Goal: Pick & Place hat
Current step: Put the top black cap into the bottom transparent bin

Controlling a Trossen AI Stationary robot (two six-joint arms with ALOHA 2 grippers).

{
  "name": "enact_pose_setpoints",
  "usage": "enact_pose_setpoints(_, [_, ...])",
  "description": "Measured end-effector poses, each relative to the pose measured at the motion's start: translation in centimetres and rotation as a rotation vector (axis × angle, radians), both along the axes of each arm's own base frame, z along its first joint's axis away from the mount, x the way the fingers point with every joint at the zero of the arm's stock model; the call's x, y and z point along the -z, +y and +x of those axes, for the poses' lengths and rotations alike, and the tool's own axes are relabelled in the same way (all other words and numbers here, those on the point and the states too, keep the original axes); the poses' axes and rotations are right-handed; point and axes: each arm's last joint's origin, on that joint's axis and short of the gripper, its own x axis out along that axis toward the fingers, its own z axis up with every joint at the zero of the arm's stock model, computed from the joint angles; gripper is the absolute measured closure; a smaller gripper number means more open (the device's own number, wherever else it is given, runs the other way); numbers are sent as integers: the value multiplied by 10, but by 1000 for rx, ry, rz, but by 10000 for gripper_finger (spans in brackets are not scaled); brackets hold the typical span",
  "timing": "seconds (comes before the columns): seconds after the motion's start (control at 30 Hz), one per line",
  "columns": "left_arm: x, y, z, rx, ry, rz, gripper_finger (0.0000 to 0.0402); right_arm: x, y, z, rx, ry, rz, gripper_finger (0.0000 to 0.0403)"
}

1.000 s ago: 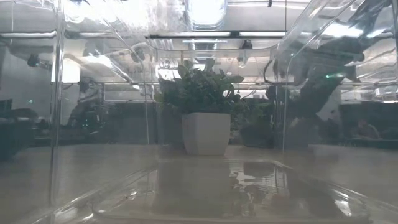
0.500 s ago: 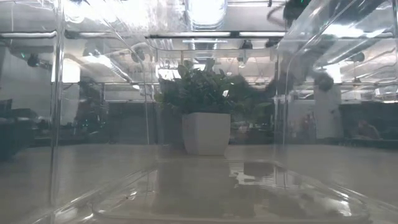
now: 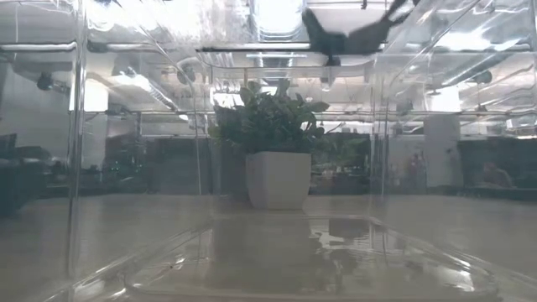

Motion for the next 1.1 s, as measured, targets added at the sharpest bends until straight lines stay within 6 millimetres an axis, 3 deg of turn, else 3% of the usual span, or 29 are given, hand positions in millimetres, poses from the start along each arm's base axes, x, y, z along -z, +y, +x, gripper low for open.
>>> enact_pose_setpoints(0.23, [0,0,0,-1,0,0,248,-28,35,16,-173,-34,87,391])
enact_pose_setpoints(0.43, [0,0,0,-1,0,0,248,-38,72,42,-302,-29,171,390])
enact_pose_setpoints(0.8, [0,0,0,0,-7,-9,248,-36,141,95,-395,26,355,390])
enact_pose_setpoints(1.1, [-1,0,0,-1,-8,-2,248,-23,194,98,-347,229,496,390])
